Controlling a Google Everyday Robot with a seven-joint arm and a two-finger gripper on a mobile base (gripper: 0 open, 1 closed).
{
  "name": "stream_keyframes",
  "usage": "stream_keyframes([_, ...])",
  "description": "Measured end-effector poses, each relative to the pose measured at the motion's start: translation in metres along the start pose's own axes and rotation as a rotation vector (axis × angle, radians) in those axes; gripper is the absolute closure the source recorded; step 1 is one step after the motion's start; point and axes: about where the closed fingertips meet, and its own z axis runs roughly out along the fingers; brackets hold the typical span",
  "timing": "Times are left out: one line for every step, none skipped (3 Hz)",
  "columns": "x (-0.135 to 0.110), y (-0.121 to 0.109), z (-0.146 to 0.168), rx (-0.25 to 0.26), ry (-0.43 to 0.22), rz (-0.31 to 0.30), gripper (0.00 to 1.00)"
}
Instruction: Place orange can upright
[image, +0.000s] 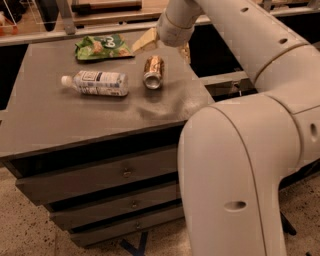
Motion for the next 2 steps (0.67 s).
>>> stream_keyframes([-0.007, -0.004, 0.016, 0.063, 0.014, 0.012, 0.00])
stream_keyframes([-0.011, -0.004, 0.028, 0.101, 0.026, 0.019, 0.00])
